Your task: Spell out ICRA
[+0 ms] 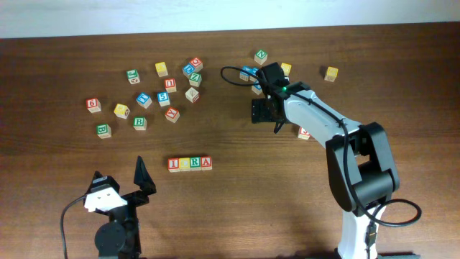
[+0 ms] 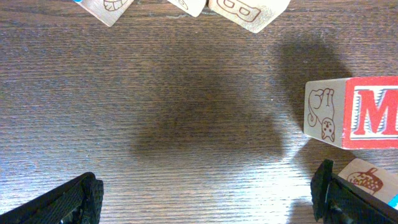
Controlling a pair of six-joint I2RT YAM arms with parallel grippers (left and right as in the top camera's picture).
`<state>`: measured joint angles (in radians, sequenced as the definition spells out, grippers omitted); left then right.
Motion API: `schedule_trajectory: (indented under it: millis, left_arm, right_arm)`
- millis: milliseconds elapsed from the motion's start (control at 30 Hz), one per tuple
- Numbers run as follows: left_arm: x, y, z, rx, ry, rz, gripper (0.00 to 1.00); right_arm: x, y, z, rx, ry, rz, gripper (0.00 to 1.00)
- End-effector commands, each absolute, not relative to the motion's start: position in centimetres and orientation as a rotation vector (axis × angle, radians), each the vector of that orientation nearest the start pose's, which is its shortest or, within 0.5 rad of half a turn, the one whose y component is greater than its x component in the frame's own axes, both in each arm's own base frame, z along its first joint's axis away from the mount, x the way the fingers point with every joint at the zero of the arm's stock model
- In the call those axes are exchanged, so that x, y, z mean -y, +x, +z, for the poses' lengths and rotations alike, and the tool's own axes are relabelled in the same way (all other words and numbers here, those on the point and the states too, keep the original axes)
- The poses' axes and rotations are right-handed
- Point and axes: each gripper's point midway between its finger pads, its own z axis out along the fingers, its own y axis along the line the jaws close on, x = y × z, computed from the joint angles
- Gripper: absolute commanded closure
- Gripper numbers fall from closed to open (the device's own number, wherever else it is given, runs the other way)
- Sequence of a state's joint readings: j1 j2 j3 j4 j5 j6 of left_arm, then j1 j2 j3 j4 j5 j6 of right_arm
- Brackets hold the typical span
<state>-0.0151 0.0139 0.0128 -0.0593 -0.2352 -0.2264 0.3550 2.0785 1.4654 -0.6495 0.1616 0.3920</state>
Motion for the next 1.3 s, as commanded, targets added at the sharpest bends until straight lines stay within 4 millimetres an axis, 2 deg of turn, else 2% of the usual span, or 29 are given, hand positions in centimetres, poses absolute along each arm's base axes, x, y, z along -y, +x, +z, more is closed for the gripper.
schedule_trajectory:
  millis: [0,100,267,500,1267]
  left_arm:
    - [-3.3,24.3,16.0,-1.606,-0.32,0.008,0.01]
    - [-3.3,24.3,16.0,-1.606,-0.319,0.007,0.01]
    - [-0.7,24.6,15.6,-1.64,-0.206,-0.115,0.01]
    - [0.2,24.6,15.5,-1.652,-0.168,-0.158,0.01]
    - [0.2,24.6,15.5,-1.652,-0.167,-0.16,0.01]
  right_arm:
    - [-13.0,43.6,1.8,-2.795,0.087,-0.081,0.02]
    - [-13.0,43.6,1.9,-2.794,0.087,-0.08,0.02]
    - [-13.0,43.6,1.8,-2.795,0.087,-0.081,0.01]
    - [-13.0,43.6,1.8,-2.795,0.087,-0.081,0.01]
    - [-13.0,43.6,1.8,-2.795,0.087,-0.081,0.02]
